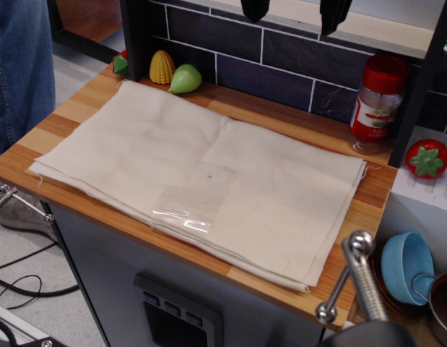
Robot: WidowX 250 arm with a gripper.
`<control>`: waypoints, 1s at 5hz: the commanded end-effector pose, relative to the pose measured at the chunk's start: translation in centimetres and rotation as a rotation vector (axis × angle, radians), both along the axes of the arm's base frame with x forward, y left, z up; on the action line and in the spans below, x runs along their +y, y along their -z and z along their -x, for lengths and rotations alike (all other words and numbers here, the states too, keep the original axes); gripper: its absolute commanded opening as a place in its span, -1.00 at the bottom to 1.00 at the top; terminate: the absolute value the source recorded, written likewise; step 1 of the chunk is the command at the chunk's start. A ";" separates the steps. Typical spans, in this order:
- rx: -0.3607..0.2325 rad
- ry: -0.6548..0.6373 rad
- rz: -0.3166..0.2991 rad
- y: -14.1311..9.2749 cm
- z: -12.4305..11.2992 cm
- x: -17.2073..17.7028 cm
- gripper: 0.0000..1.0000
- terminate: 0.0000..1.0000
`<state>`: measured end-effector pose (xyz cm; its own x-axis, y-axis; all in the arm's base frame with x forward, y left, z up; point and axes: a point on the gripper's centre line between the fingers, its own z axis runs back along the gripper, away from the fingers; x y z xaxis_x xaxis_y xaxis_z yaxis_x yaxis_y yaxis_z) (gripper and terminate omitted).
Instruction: Fold cloth in half
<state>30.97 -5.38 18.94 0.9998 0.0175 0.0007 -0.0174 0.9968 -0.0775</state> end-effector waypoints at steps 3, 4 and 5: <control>-0.074 -0.036 0.007 3.0 -0.5 -1.4 1.00 -1.00; -0.096 -0.048 -0.003 6.0 -1.0 -2.5 1.00 -1.00; -0.097 -0.052 -0.006 9.1 -0.2 -4.1 1.00 -1.00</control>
